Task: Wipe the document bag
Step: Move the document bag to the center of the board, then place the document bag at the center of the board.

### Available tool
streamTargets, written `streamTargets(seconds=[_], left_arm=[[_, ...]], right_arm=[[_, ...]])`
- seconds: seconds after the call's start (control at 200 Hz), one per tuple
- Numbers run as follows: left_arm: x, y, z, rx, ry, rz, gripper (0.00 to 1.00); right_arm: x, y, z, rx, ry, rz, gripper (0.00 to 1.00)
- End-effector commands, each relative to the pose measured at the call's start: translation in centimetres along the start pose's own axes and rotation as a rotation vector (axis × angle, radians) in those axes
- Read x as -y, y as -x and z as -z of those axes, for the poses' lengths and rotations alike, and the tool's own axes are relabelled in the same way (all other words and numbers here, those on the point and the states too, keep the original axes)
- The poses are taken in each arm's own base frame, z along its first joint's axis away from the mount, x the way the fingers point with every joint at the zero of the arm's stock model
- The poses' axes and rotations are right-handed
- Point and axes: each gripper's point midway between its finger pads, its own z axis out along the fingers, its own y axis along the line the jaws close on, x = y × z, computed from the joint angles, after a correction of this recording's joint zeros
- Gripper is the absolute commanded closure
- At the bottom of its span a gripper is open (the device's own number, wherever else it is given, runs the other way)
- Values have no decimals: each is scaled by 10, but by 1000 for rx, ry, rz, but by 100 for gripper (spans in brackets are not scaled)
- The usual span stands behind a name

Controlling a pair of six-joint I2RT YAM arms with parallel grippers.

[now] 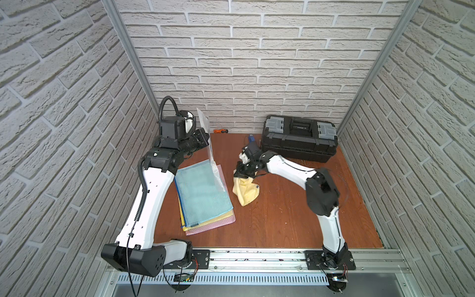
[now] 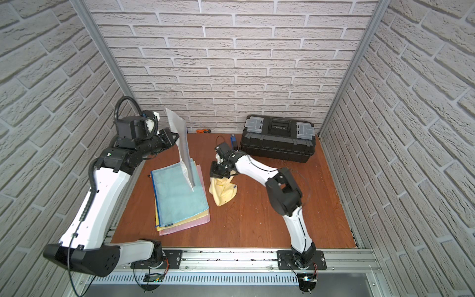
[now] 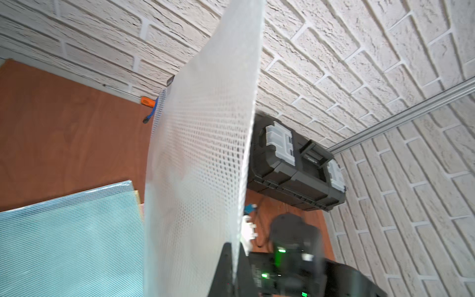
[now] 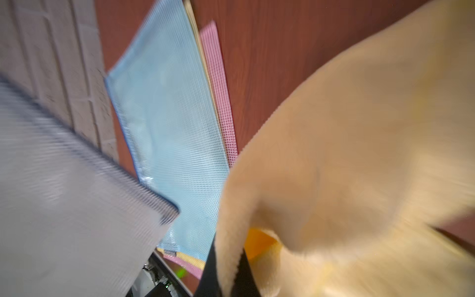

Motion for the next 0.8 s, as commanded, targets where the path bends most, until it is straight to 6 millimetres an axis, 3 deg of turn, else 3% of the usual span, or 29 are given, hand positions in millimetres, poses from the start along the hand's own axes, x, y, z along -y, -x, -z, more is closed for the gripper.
streamTargets(seconds=[0.0,0.1,0.23,0.445,0.55,0.645,0.795], left_arm=[[52,9,-13,22,-192,8,98],[78,-16,-41,-55,-269,20,99],[113,-50,-69,-116,-394,75,98],[138,-94,-92,-183,-571,264,98],[109,-139,-109,-294,-465,288,96],[74,-191,-125,-429,-348,310,96],[39,-269,-132,-570,-221,274,95]], right_arm=[[12,33,121,229,-36,51,98],[50,24,180,311,-146,54,98],[88,6,237,384,-254,33,98],[105,-4,303,493,-318,51,98],[103,-3,310,505,-323,64,98],[94,0,295,459,-247,72,98],[85,3,271,397,-155,69,98]])
